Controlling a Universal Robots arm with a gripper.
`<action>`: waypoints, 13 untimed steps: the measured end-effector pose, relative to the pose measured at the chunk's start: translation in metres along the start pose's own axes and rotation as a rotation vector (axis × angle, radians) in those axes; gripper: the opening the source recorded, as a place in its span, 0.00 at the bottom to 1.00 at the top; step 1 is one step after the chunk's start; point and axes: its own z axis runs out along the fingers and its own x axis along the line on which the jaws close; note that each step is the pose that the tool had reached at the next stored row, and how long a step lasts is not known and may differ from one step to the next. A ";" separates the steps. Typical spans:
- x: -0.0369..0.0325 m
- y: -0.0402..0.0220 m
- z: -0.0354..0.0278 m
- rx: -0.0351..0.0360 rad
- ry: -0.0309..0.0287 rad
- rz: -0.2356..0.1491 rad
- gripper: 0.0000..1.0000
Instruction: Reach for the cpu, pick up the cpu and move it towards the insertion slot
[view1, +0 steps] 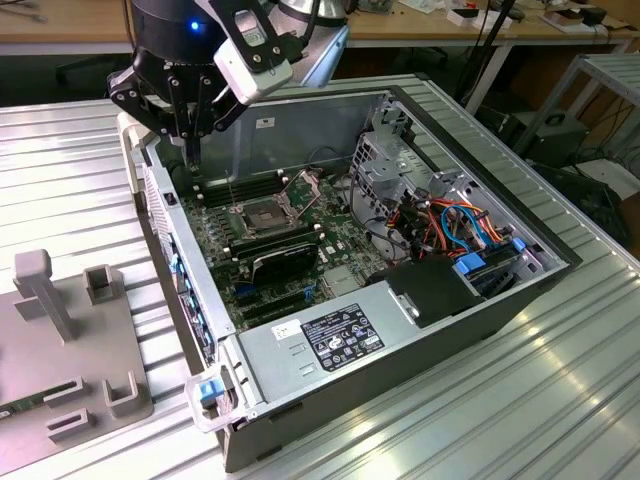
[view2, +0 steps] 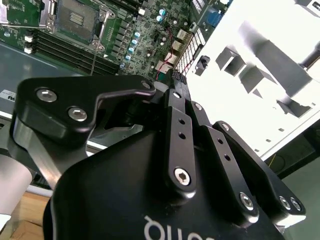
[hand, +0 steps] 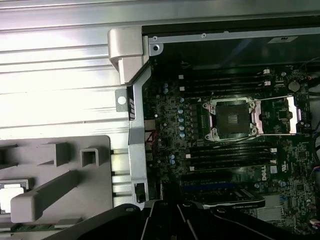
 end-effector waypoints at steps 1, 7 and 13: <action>0.0007 -0.0001 0.0000 0.0001 0.0002 0.000 0.11; 0.0069 -0.0005 0.0003 0.0001 0.0003 0.000 0.11; 0.0142 -0.0011 0.0008 0.0001 0.0005 0.000 0.11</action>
